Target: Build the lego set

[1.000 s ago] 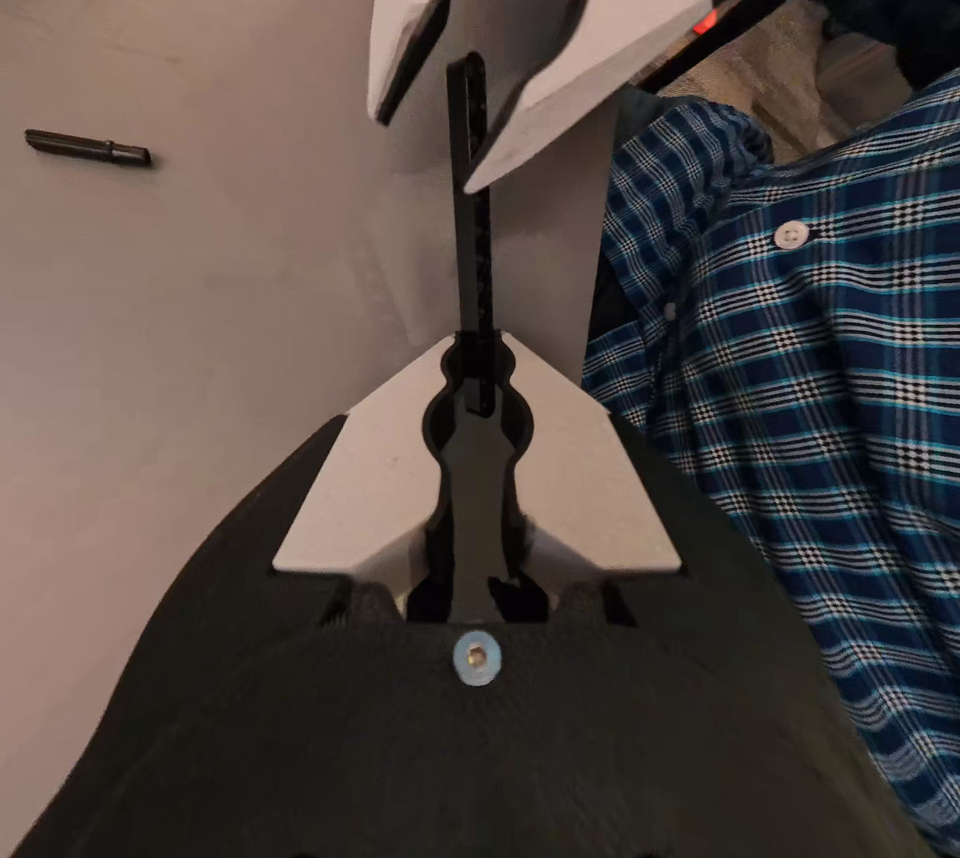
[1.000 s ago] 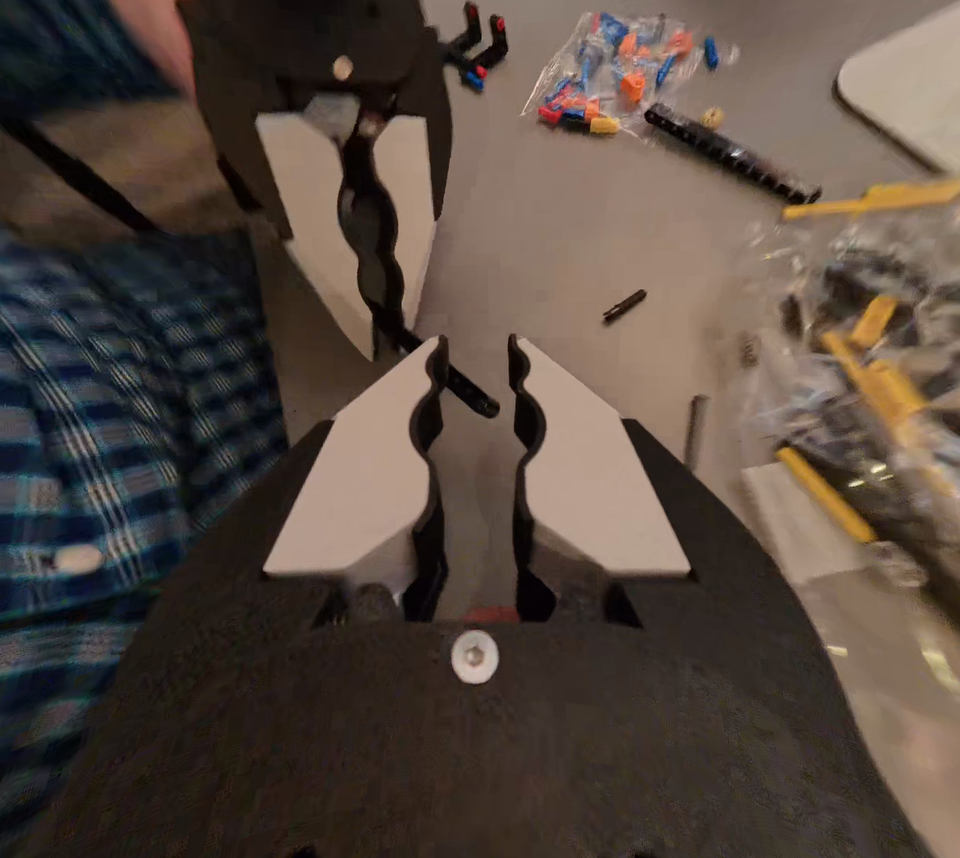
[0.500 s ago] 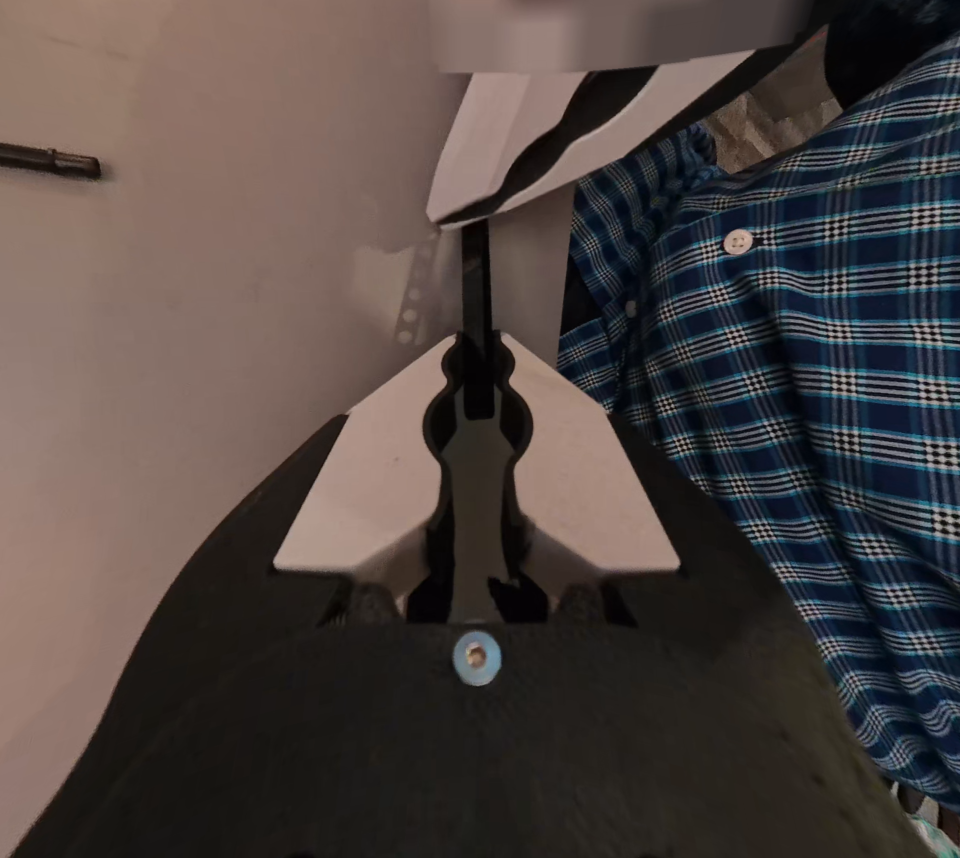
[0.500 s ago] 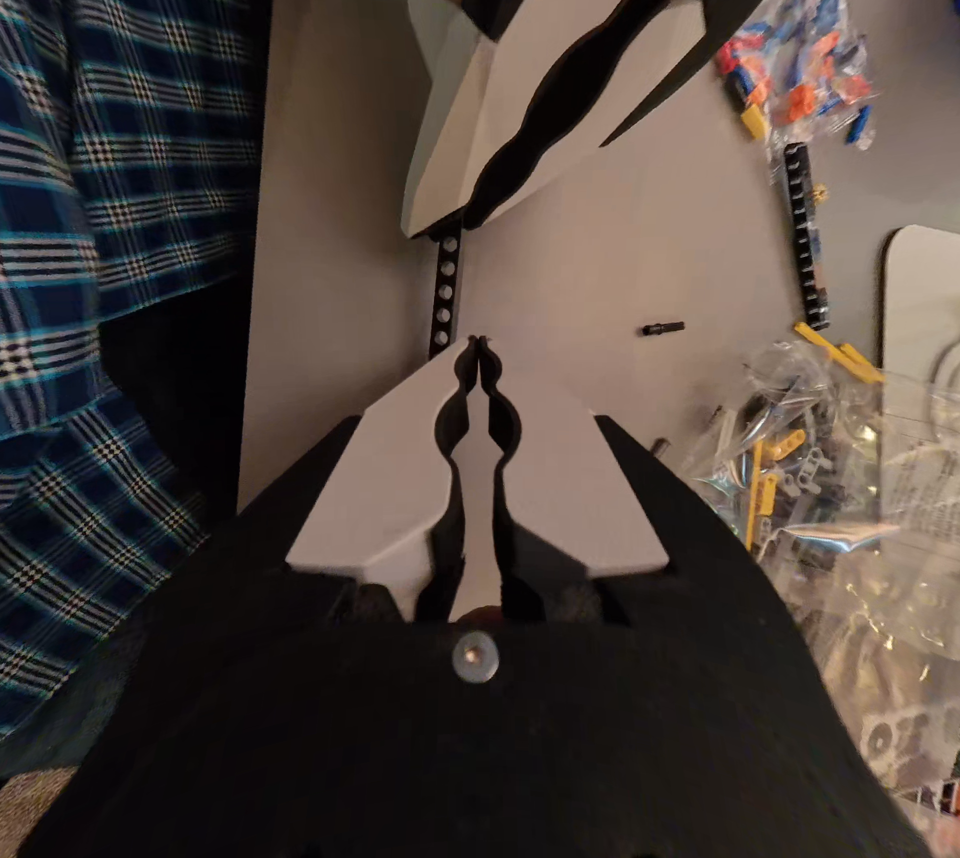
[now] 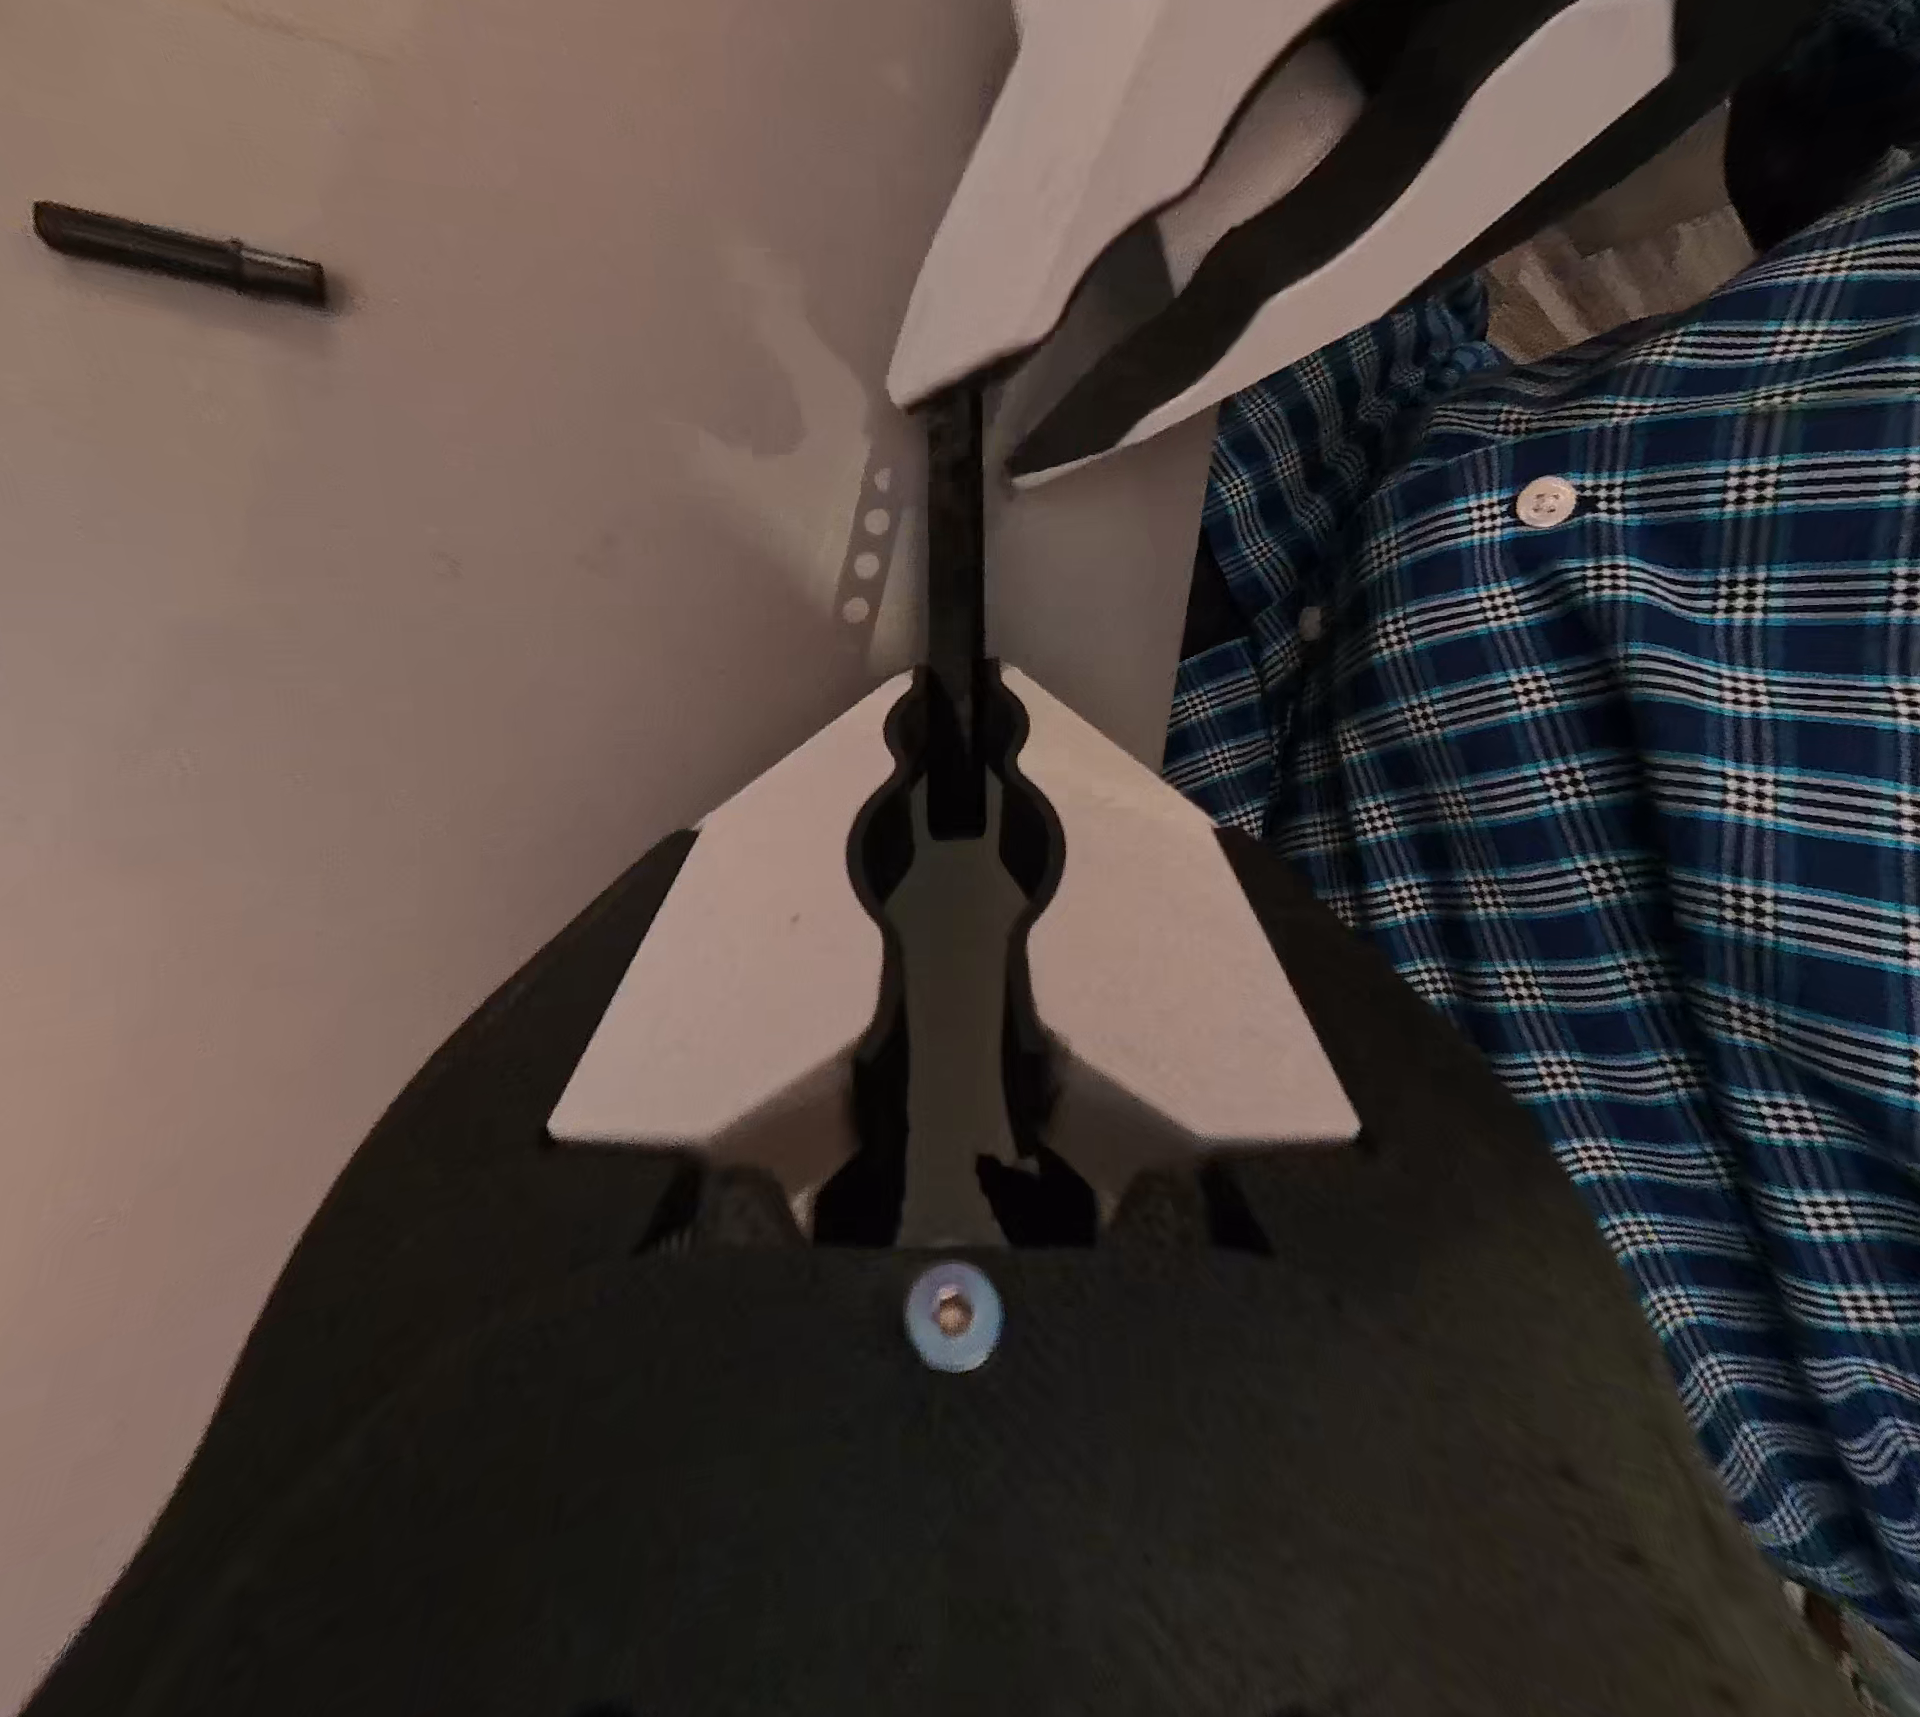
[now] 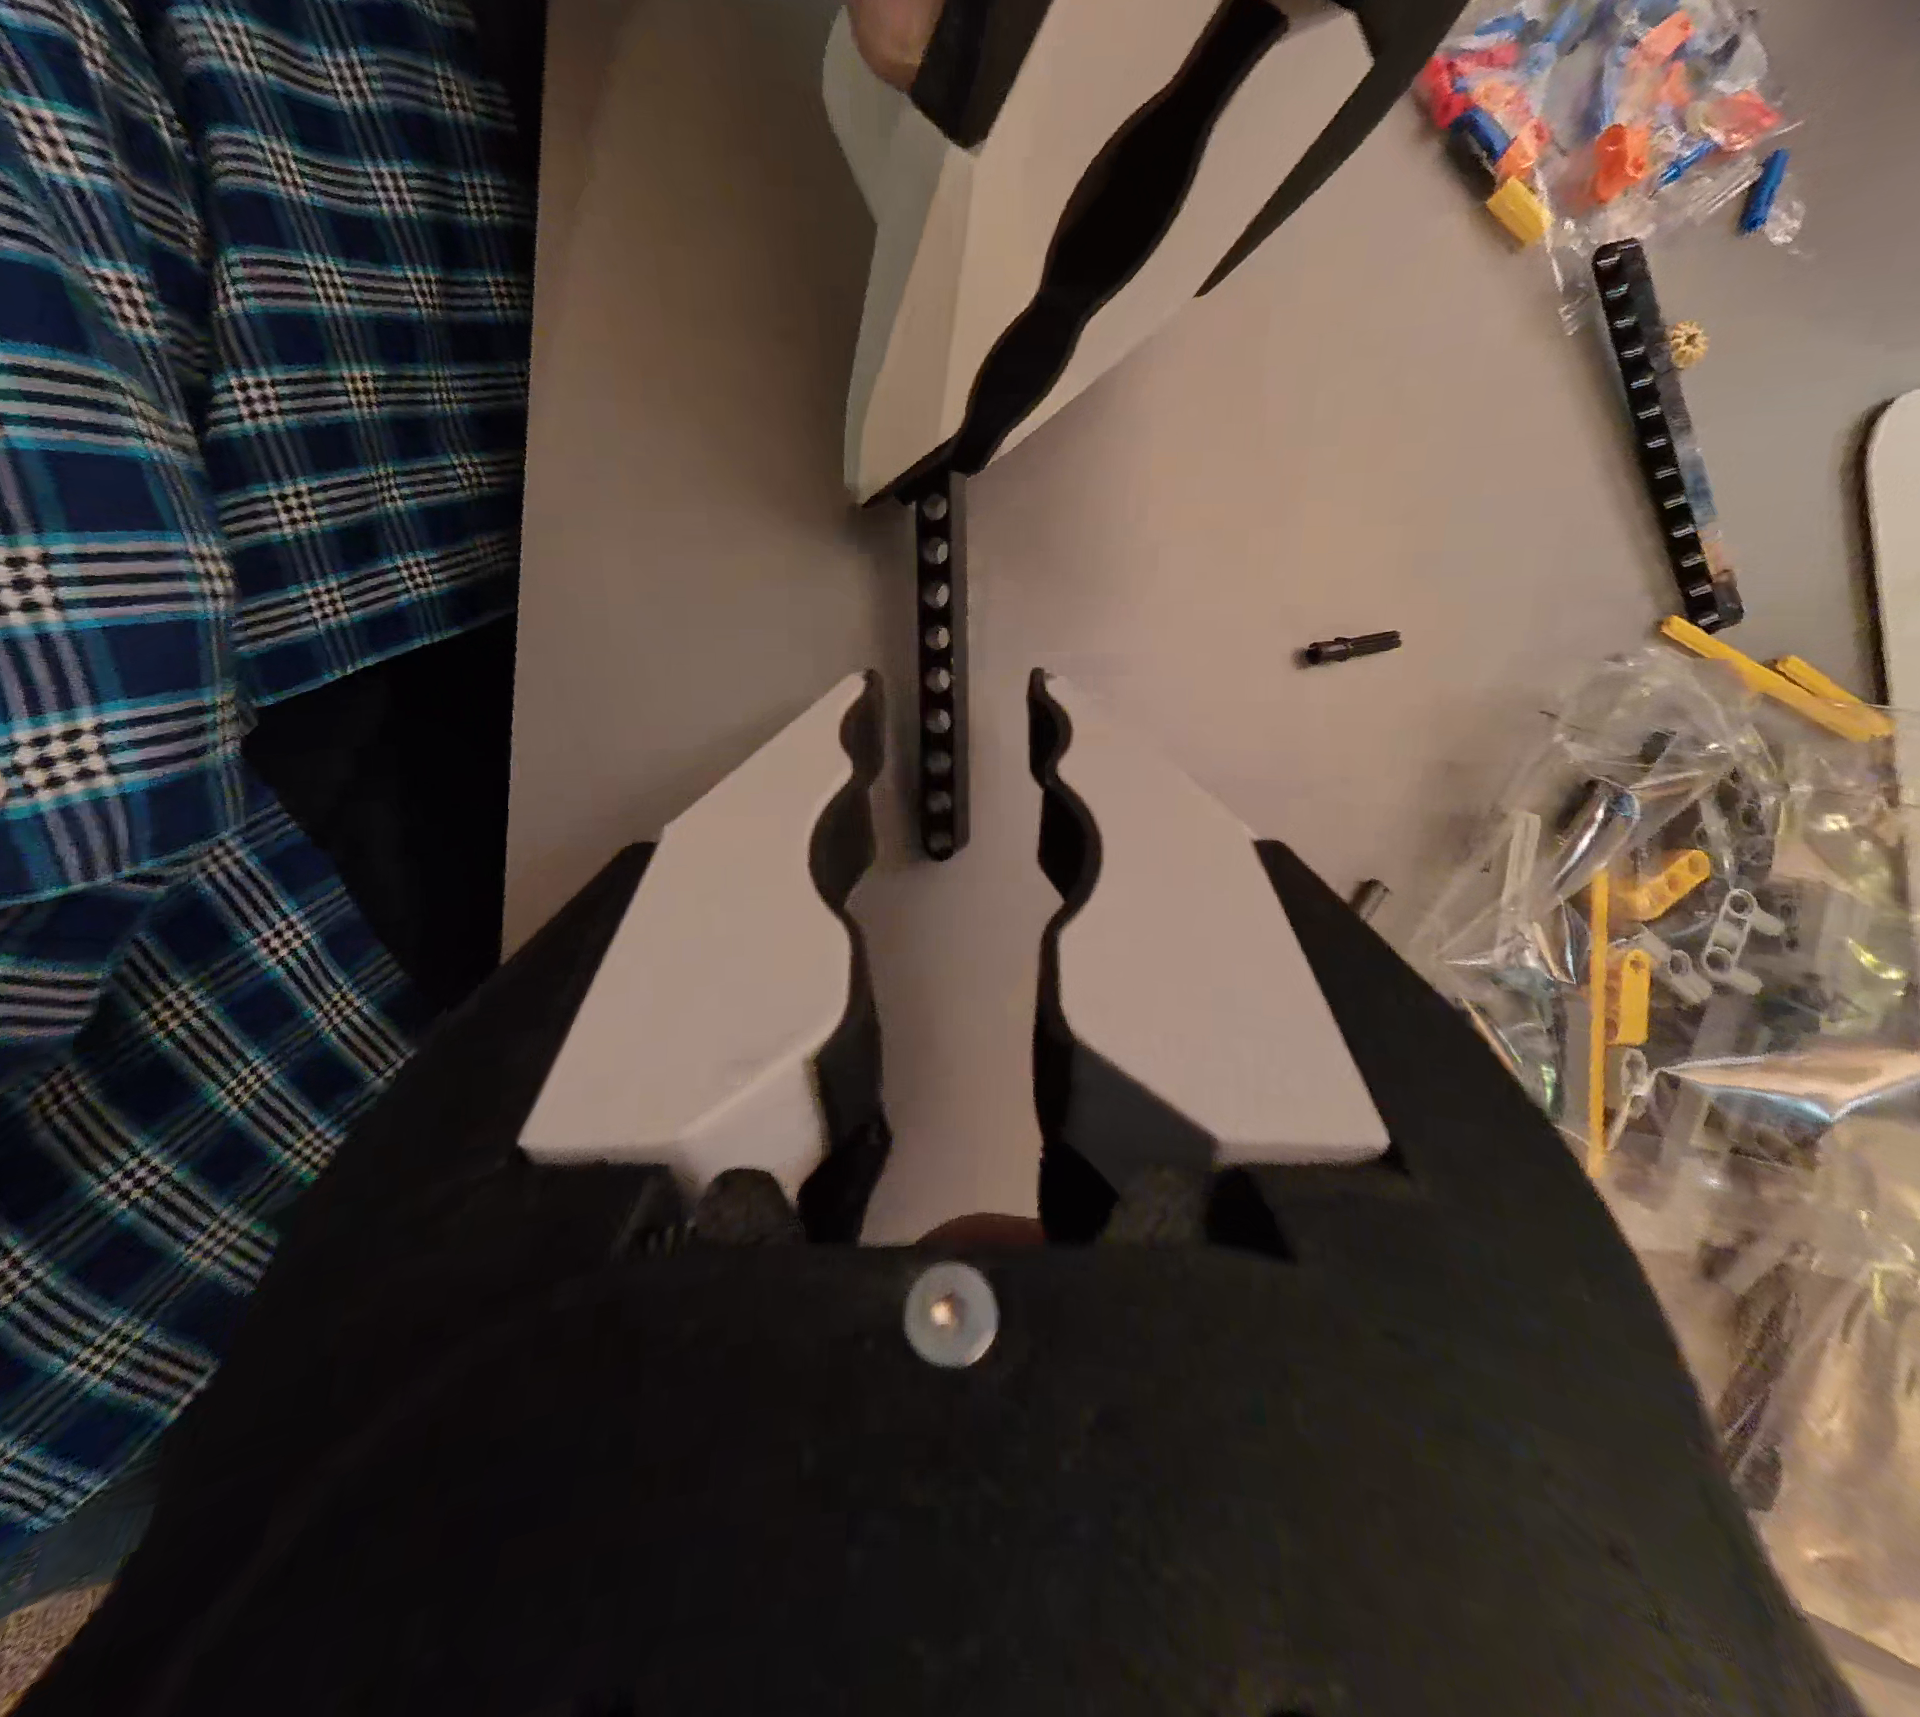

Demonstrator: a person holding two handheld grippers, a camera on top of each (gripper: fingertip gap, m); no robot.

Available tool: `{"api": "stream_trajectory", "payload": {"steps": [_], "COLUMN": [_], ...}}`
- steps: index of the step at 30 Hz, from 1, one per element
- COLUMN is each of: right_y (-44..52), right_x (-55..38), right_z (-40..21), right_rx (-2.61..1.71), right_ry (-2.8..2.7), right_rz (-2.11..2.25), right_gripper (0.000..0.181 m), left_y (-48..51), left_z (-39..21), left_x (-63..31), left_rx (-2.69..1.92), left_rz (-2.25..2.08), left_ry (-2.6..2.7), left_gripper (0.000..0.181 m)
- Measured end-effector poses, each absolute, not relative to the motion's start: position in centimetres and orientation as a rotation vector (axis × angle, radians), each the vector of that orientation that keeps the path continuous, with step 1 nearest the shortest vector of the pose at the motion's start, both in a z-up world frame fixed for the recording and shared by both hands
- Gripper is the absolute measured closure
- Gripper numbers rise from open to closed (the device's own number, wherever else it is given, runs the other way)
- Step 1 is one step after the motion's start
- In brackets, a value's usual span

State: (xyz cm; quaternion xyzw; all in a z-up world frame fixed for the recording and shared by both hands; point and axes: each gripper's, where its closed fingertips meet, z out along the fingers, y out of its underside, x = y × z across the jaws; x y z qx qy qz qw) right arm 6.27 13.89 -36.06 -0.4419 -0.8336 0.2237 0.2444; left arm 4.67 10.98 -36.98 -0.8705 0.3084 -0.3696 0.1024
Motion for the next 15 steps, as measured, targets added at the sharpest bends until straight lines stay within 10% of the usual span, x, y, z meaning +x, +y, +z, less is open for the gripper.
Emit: {"api": "stream_trajectory", "payload": {"steps": [8,15], "right_y": [14.1,14.8], "right_x": [5.8,5.8], "right_z": [-37.1,-37.5], "right_rx": [-1.242,-1.416], "right_ry": [-2.279,-2.324], "right_rz": [0.576,0.608], "right_gripper": [0.176,0.176], "left_y": [11.3,11.9], "left_z": [-37.0,-35.2], "left_x": [4.3,-0.3], "left_rx": [-2.571,-2.607], "left_rz": [-1.059,-0.761], "left_ry": [0.898,0.818], "left_gripper": [0.173,0.130]}}
